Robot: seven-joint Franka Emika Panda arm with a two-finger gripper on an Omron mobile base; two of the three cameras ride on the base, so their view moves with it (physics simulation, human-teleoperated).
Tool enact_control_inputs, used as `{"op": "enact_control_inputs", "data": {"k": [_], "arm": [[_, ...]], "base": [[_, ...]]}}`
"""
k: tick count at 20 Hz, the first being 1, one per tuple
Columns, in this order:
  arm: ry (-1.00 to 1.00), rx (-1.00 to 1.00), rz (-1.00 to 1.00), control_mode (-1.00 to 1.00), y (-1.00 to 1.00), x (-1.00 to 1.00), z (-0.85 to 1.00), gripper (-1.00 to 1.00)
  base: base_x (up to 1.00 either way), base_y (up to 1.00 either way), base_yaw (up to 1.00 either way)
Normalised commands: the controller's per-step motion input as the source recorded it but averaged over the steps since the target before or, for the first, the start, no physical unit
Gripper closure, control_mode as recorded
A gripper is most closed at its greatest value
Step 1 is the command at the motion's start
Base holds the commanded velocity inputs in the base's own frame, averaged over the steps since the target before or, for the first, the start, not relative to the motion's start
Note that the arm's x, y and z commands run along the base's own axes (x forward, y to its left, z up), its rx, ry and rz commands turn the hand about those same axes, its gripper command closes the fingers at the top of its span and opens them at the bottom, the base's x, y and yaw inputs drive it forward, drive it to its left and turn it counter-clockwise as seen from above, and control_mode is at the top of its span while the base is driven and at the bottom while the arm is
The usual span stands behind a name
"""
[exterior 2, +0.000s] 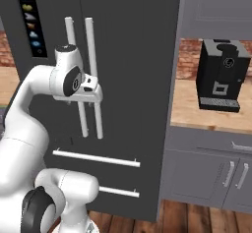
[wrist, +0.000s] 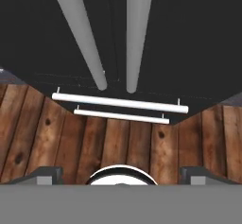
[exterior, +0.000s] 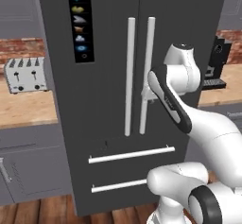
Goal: There is a bowl on the dining counter. Grab a lemon wedge from the fridge and place it in the bowl. Then get the liquor bottle and glass cup from the cabinet and place them next to the bowl.
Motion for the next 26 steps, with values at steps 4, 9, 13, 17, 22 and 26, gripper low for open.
{"op": "enact_control_inputs", "data": {"k": [4,9,13,17,22,26], "arm": [[0.0,0.0,0.0,1.0,0.0,0.0,0.0,-1.0],[0.0,0.0,0.0,1.0,0.0,0.0,0.0,-1.0],[0.0,0.0,0.0,1.0,0.0,0.0,0.0,-1.0],[-0.07,-0.01,0.0,-1.0,-0.11,0.0,0.0,-1.0],[-0.09,0.0,0.0,-1.0,-0.36,0.33,-0.05,-1.0],[-0.28,0.0,0.0,-1.0,-0.21,0.28,0.05,-1.0]], "base": [[-0.07,0.44,0.0],[0.0,0.21,0.0],[0.0,0.01,0.0],[0.0,0.0,0.0],[0.0,0.0,0.0],[0.0,0.0,0.0]]}}
